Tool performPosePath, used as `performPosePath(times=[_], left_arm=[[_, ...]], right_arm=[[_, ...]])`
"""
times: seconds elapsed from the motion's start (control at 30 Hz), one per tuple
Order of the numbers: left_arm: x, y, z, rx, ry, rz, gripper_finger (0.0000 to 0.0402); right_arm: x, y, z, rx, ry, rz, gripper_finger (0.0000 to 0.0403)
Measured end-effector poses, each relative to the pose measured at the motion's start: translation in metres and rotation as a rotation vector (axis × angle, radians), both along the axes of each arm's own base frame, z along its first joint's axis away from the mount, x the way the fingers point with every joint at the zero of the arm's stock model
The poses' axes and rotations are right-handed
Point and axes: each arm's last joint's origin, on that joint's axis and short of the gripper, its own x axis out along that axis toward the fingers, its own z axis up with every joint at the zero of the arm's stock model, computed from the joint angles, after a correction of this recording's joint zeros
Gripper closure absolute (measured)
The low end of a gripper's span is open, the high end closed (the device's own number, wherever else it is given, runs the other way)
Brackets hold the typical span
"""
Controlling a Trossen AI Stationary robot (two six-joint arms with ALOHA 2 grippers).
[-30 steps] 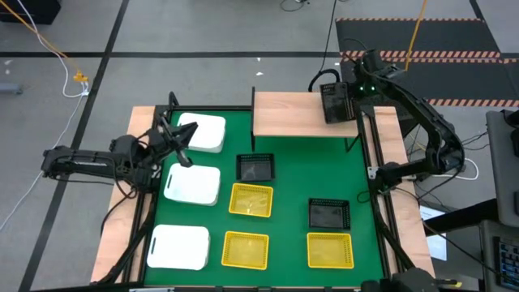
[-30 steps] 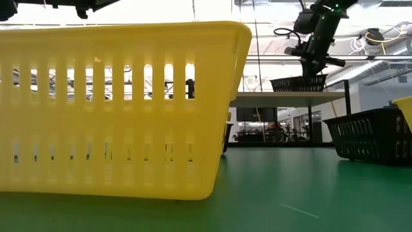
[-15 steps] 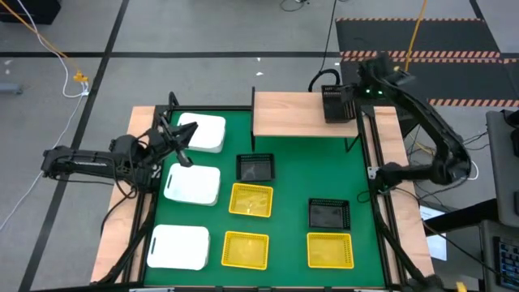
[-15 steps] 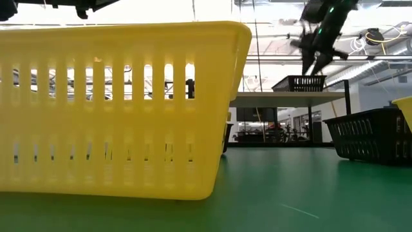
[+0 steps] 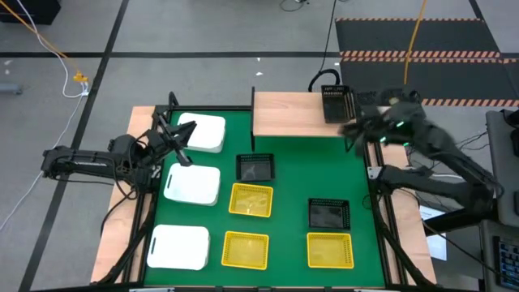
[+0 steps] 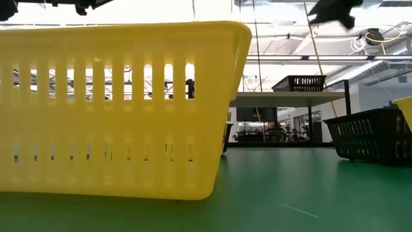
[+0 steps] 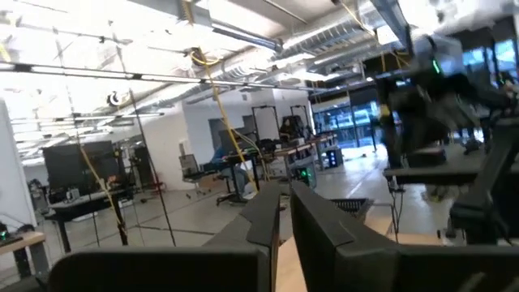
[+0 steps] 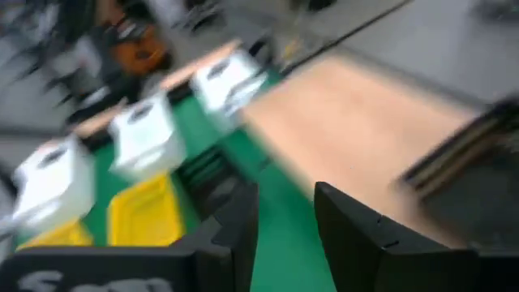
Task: Stack baskets on shelf by color
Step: Stack the bottom black bin into the other black bin on the shelf
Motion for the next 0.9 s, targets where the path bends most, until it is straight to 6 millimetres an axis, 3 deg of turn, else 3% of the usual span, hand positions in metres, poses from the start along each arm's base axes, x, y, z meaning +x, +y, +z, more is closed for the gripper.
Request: performPosePath(times=[0.17,0.27,0.4,0.63,0.8,0.9], left_arm=[[0.0,0.0,0.0,-0.049,-0.03,-0.021,0.0364],[0.003,0.0,-0.002,-0.054,-0.015,-0.022,0.0364],[0.006,0.0,-0.004,-0.025,0.021,-0.01,0.0364],[0.009,0.0,-0.006,0.026,0.066,0.01,0.0364],[0.009,0.0,-0.006,0.034,0.071,0.012,0.0364],[0.009,0.0,-0.006,0.033,0.069,0.013,0.0364]], right_arm=[[0.041,0.021,-0.051,0.012,0.0,0.175,0.0305],[0.056,0.034,-0.065,-0.031,0.103,0.241,0.0312],[0.064,0.046,-0.073,-0.073,0.272,0.295,0.0314],[0.065,0.073,-0.108,0.051,0.63,0.422,0.0314],[0.081,0.099,-0.123,0.037,0.678,0.508,0.0314],[0.08,0.103,-0.131,0.007,0.752,0.511,0.0314]])
